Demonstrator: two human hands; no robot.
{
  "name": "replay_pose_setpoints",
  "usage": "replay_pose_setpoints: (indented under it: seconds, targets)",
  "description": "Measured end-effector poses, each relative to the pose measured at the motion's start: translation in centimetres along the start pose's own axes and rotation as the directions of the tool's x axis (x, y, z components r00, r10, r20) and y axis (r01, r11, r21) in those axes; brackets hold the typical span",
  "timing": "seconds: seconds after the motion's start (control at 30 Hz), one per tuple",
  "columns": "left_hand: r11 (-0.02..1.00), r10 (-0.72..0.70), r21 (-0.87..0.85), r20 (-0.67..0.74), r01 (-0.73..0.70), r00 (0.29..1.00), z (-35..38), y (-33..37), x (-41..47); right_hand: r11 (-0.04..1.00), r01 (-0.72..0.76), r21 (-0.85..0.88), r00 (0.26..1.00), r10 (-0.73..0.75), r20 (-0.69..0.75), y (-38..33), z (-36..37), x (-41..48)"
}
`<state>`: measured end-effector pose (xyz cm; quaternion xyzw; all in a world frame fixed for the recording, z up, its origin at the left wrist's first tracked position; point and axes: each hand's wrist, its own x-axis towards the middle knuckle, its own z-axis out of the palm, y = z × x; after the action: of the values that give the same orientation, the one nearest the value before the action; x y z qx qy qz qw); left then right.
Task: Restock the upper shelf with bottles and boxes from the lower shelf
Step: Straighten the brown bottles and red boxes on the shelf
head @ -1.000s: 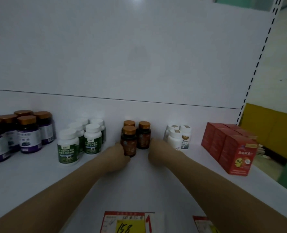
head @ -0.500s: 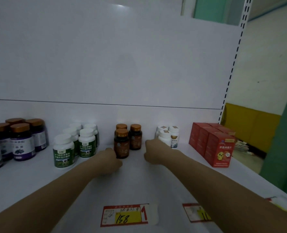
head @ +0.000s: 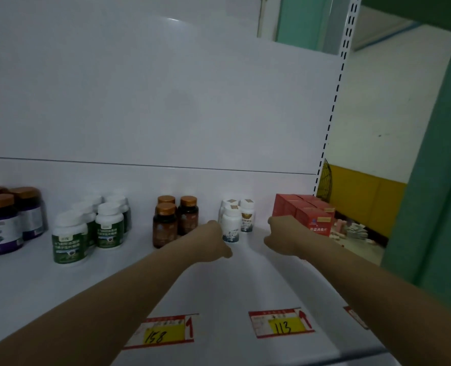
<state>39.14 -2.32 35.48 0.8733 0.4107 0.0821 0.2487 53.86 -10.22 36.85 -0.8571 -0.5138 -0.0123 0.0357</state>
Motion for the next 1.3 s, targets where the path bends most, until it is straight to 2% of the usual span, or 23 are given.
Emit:
replay_pose_setpoints:
  seconds: [0.13,0.33,0.5,0.73,1.07,1.3]
  targets:
    - [0.997,-0.063,-0.054,-0.051,0.06,0.997,1.4,1.0,2.6,0.998,0.021,0.054,0.999,-0.023,0.027,2.2,1.2,2.7]
    - [0.995,-0.057,-0.095,-0.137,0.044,0.989,2.9,2.1,5.2,0.978,0.105,0.179,0.994,-0.111,0.024,2.6,2.7,7.3]
    - [0.979,-0.16,-0.157,-0.195,0.131,0.968,4.3,1.8,6.8,0.962,0.172,0.211,0.983,-0.18,0.022,2.4,3.8,9.0]
    - [0.982,-0.146,-0.155,-0.239,0.111,0.96,4.5,1.0,7.2,0.957,0.205,0.204,0.978,-0.209,0.0,2.5,4.0,8.6]
    - [0.995,-0.096,-0.061,-0.244,0.083,0.965,4.8,1.0,7.5,0.962,0.141,0.233,0.989,-0.147,0.006,2.2,4.7,8.6]
    - [0.992,-0.123,-0.061,-0.218,0.112,0.968,5.0,0.6,8.0,0.971,0.066,0.228,0.998,-0.068,0.001,2.1,4.1,8.4]
